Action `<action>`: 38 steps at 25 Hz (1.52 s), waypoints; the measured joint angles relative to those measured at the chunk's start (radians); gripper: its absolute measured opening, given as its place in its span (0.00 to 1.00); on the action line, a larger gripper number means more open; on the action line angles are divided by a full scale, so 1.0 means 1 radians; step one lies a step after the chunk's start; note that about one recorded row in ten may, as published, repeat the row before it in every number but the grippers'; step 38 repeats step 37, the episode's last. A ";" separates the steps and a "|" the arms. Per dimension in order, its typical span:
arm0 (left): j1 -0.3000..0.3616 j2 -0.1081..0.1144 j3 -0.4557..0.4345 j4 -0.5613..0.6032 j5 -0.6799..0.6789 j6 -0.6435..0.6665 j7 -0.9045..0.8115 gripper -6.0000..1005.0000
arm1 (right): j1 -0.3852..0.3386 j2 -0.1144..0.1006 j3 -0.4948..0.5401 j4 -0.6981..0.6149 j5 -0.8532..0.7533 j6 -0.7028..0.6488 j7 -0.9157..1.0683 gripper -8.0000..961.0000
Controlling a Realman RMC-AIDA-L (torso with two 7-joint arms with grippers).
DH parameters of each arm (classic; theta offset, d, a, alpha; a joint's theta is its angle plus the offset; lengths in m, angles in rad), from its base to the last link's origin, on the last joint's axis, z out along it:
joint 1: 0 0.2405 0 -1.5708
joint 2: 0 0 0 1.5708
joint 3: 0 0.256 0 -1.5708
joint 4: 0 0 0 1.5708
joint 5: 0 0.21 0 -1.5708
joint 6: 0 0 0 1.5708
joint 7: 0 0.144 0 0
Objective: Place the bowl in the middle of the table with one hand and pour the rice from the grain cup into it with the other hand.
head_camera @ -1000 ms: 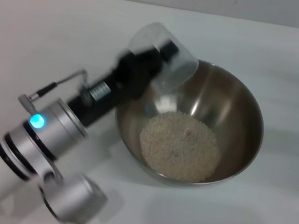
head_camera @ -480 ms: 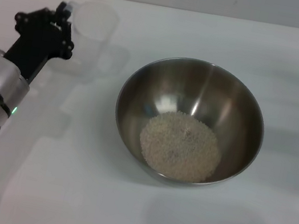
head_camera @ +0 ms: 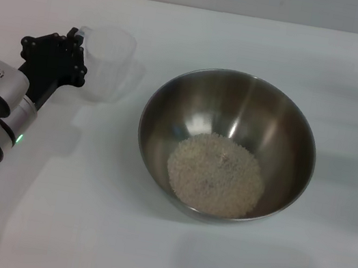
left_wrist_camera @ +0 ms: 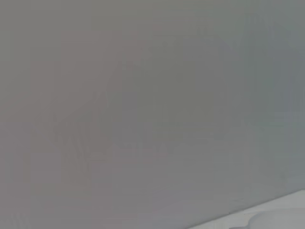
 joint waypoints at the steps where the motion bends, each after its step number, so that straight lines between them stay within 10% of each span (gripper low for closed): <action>1: 0.000 0.000 0.000 0.000 -0.004 -0.008 -0.003 0.03 | 0.000 0.000 0.000 0.000 0.000 0.000 0.000 0.38; 17: 0.004 -0.001 0.005 -0.005 -0.035 -0.071 -0.096 0.03 | -0.005 0.001 -0.002 0.003 -0.002 -0.003 0.001 0.38; 38: 0.127 0.006 0.021 0.002 -0.005 0.080 -0.314 0.34 | -0.011 0.001 0.005 0.016 -0.002 0.000 0.001 0.38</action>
